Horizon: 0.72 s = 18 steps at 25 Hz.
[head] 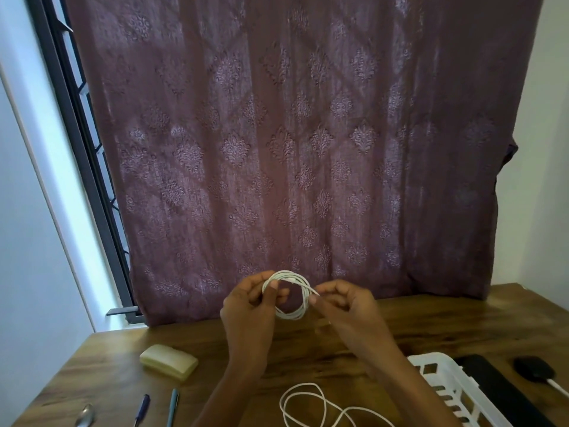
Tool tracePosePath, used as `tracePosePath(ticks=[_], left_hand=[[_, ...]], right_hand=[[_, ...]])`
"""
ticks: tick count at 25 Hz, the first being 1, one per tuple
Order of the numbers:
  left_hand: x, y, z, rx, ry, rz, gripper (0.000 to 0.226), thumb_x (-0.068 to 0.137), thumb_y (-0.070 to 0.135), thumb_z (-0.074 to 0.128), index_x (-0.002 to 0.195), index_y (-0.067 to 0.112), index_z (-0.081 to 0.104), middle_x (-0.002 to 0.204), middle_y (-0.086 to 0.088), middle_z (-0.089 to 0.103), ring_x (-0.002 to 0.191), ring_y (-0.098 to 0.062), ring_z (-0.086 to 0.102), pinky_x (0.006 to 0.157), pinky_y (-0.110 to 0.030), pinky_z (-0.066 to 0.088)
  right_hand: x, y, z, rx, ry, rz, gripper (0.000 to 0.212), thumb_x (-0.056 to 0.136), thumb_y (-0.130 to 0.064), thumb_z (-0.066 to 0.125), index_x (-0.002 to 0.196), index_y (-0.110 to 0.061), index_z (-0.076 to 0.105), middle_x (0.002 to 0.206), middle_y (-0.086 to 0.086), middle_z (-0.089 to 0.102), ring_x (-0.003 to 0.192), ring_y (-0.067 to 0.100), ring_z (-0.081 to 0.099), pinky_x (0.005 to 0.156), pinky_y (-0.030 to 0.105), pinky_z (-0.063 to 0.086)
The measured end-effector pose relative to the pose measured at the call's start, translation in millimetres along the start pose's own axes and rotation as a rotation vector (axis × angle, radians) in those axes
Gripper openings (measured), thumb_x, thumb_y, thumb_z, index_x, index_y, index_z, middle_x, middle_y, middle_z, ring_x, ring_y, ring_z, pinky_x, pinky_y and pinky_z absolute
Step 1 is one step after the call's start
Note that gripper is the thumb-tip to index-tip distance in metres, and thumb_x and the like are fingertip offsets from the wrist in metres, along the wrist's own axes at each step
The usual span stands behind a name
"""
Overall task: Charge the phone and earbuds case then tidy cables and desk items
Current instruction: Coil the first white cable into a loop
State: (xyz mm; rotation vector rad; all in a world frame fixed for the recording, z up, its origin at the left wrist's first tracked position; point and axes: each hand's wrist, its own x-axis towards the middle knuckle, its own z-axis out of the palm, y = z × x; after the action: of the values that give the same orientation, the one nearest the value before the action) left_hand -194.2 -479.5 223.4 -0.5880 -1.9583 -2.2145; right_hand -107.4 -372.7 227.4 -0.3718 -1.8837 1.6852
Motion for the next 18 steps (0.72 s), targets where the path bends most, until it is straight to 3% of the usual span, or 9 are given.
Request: tracePosePath(ticks=[3, 6, 8, 10, 13, 15, 18], left_hand=[[-2, -2, 1, -0.044, -0.102, -0.078, 0.025, 0.083, 0.001, 0.06, 0.095, 0.023, 0.065, 0.089, -0.004, 0.072, 0.084, -0.019, 0.068, 0.076, -0.032, 0.052], [1, 0, -6, 0.286, -0.296, 0.187, 0.054, 0.081, -0.002, 0.06, 0.106, 0.045, 0.051, 0.108, 0.01, 0.056, 0.101, -0.005, 0.056, 0.089, -0.017, 0.042], [3, 12, -9, 0.446, -0.453, 0.342, 0.045, 0.085, 0.011, 0.061, 0.115, 0.042, 0.05, 0.112, 0.021, 0.053, 0.102, 0.012, 0.051, 0.086, -0.003, 0.036], [5, 20, -9, 0.514, -0.566, 0.353, 0.033, 0.088, 0.019, 0.058, 0.118, 0.032, 0.057, 0.108, 0.018, 0.062, 0.086, 0.023, 0.052, 0.077, 0.001, 0.037], [3, 25, -9, 0.505, -0.605, 0.311, 0.025, 0.087, 0.018, 0.06, 0.108, 0.028, 0.066, 0.09, 0.007, 0.073, 0.075, 0.011, 0.063, 0.069, -0.004, 0.045], [-4, 27, -9, 0.425, -0.589, 0.262, 0.024, 0.086, 0.015, 0.061, 0.091, 0.037, 0.07, 0.074, 0.008, 0.073, 0.07, 0.003, 0.066, 0.068, -0.01, 0.049], [-10, 25, -5, 0.277, -0.523, 0.131, 0.036, 0.086, 0.01, 0.059, 0.078, 0.044, 0.067, 0.068, 0.006, 0.073, 0.064, -0.003, 0.066, 0.066, -0.015, 0.052]], right_hand=[[2, 0, -5, 0.085, -0.046, 0.008, 0.012, 0.088, -0.007, 0.057, 0.089, -0.007, 0.069, 0.075, 0.007, 0.074, 0.069, 0.013, 0.069, 0.058, 0.023, 0.055], [6, -3, -12, 0.062, -0.027, -0.018, 0.012, 0.087, -0.005, 0.058, 0.089, -0.005, 0.07, 0.073, 0.007, 0.073, 0.066, 0.015, 0.067, 0.058, 0.022, 0.054], [9, -6, -16, -0.012, -0.037, -0.054, 0.011, 0.085, -0.005, 0.06, 0.085, -0.007, 0.071, 0.072, 0.008, 0.073, 0.065, 0.018, 0.065, 0.06, 0.025, 0.052], [10, -10, -19, -0.091, -0.074, -0.074, 0.011, 0.085, -0.006, 0.061, 0.084, -0.009, 0.072, 0.076, 0.012, 0.073, 0.07, 0.022, 0.066, 0.067, 0.031, 0.053], [9, -15, -26, -0.249, -0.101, -0.163, 0.012, 0.084, -0.01, 0.063, 0.084, -0.017, 0.073, 0.084, 0.002, 0.071, 0.083, 0.017, 0.066, 0.081, 0.033, 0.053], [9, -12, -31, -0.502, -0.067, -0.314, 0.014, 0.083, -0.014, 0.064, 0.089, -0.023, 0.074, 0.087, -0.01, 0.059, 0.09, 0.005, 0.054, 0.085, 0.017, 0.043], [7, -12, -31, -0.598, 0.056, -0.423, 0.017, 0.081, -0.015, 0.067, 0.095, -0.02, 0.073, 0.078, -0.011, 0.05, 0.078, 0.001, 0.049, 0.07, 0.003, 0.037]])
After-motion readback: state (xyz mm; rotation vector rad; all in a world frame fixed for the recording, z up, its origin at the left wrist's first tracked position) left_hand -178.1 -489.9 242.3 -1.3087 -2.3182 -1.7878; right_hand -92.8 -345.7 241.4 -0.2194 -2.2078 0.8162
